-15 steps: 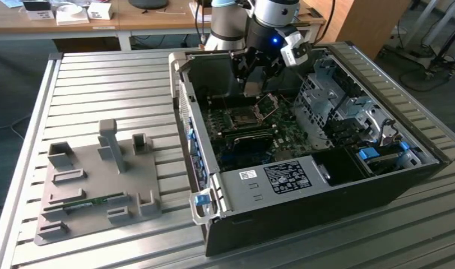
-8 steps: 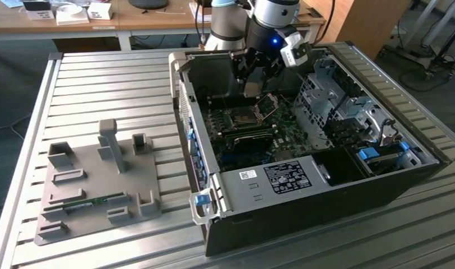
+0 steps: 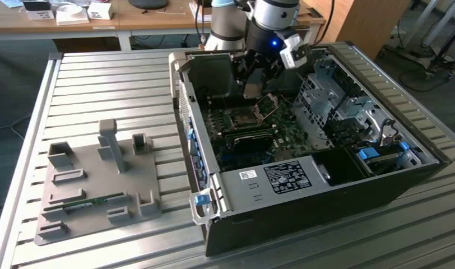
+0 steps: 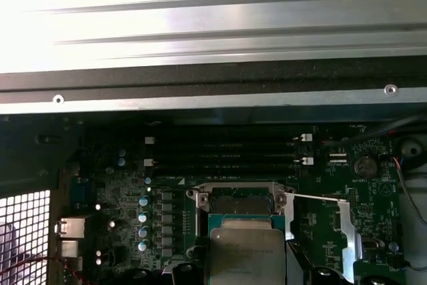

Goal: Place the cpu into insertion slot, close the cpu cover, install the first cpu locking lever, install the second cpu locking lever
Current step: 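Place the cpu into insertion slot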

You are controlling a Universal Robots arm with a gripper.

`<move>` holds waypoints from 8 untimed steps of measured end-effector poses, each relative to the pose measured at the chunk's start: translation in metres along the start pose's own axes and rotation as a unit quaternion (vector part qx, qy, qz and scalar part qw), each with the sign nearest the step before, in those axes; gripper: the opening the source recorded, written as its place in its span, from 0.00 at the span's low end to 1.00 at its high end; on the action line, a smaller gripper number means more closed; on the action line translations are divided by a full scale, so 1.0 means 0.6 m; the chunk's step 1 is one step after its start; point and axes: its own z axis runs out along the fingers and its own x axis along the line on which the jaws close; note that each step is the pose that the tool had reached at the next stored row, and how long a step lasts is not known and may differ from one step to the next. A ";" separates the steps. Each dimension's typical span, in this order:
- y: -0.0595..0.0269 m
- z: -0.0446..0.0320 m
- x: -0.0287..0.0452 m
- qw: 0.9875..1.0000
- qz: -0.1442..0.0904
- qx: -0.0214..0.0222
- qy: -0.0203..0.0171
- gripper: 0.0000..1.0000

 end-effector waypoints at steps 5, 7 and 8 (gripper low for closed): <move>0.000 0.003 0.000 1.000 0.000 0.000 0.000 0.54; 0.000 0.004 0.000 1.000 0.000 0.000 -0.001 0.54; 0.000 0.005 0.000 1.000 0.000 0.000 -0.001 0.54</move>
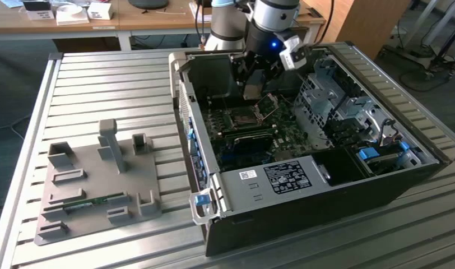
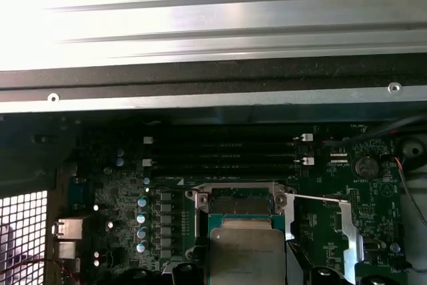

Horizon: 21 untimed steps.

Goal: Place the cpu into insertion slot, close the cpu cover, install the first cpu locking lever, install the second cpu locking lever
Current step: 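Place the cpu into insertion slot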

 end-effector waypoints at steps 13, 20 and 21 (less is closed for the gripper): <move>-0.001 0.009 0.000 1.000 0.000 0.000 -0.001 0.54; -0.001 0.014 0.000 1.000 0.000 0.000 -0.001 0.54; -0.001 0.015 0.000 1.000 0.000 0.000 -0.001 0.54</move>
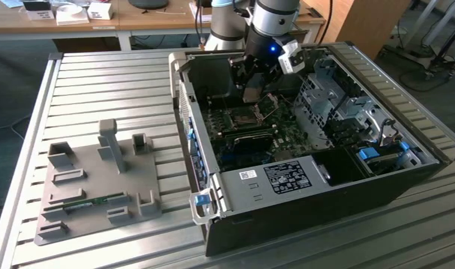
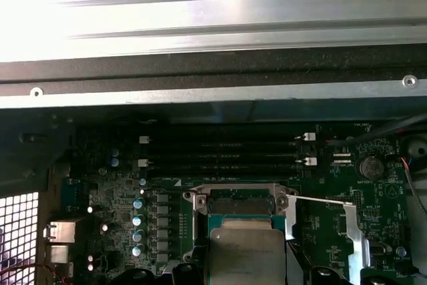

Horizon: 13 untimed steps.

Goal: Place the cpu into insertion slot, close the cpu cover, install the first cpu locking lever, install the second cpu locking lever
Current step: 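Place the cpu into insertion slot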

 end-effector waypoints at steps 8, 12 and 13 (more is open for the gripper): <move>-0.001 0.008 0.000 1.000 0.000 0.000 0.000 0.54; -0.001 0.010 0.000 1.000 0.000 0.000 0.000 0.54; -0.001 0.011 0.000 1.000 0.000 0.000 0.000 0.54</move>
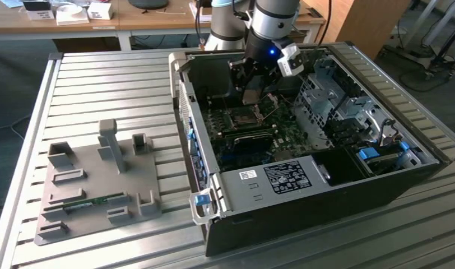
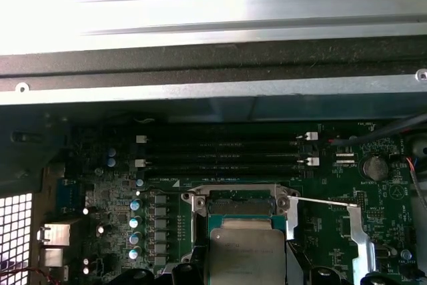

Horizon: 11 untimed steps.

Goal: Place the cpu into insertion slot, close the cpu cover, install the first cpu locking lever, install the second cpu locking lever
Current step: 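Place the cpu into insertion slot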

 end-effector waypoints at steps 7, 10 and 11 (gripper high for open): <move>0.000 0.001 0.000 1.000 0.000 0.000 0.000 0.54; 0.000 0.003 0.000 1.000 0.000 0.000 0.000 0.54; 0.000 0.003 0.000 1.000 0.000 0.000 0.000 0.54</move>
